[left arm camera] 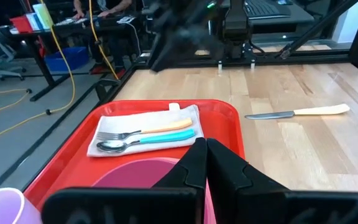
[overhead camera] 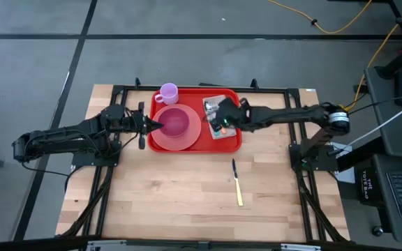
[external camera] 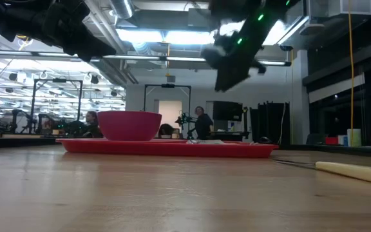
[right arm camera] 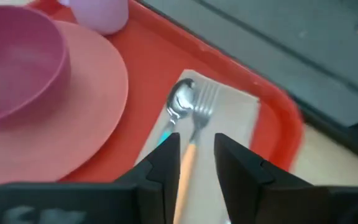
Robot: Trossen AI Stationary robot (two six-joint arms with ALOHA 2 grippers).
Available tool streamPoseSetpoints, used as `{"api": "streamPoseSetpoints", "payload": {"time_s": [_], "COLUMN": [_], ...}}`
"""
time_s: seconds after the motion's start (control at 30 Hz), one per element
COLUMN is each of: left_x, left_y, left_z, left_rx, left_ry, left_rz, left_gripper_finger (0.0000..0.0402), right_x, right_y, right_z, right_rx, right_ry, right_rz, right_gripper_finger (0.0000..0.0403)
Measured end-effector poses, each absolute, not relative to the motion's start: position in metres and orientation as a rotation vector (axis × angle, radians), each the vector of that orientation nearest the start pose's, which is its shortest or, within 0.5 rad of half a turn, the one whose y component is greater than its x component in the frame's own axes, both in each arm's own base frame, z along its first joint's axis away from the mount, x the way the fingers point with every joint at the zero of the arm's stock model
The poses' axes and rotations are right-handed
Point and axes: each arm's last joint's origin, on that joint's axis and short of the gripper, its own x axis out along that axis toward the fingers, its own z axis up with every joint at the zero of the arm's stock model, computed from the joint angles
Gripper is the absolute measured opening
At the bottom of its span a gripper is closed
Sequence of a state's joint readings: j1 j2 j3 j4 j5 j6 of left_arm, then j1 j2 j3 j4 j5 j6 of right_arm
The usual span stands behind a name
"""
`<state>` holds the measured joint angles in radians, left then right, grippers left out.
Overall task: Set up tray
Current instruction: Put the yellow knife on top of the white table napkin to the right of the orange fork
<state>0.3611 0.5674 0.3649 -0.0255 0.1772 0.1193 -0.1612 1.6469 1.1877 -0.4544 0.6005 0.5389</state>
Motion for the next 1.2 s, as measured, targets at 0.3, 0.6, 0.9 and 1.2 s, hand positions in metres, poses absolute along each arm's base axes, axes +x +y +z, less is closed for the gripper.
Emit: {"api": "streamPoseSetpoints", "payload": {"time_s": [0.3,0.6,0.9,1.2], "left_x": [0.137,0.138,0.141,0.142], "left_y": [0.046,0.041,0.032,0.026], "left_z": [0.237,0.243,0.244,0.243], "left_rx": [0.063,0.078,0.082,0.080], "left_ry": [0.194,0.115,0.108,0.119], "left_rz": [0.158,0.034,-0.033,-0.071], "left_gripper_finger": [0.0002,0.0002,0.0002,0.0002], "right_x": [0.314,0.289,0.268,0.276], "right_y": [0.030,0.114,0.150,0.165], "right_z": [0.259,0.261,0.253,0.228], "right_rx": [0.142,0.268,0.613,0.816], "right_ry": [0.707,0.715,0.837,1.093], "right_rz": [-0.770,-0.537,-0.508,-0.550], "right_gripper_finger": [0.0082,0.0008,0.0005,0.0002]}}
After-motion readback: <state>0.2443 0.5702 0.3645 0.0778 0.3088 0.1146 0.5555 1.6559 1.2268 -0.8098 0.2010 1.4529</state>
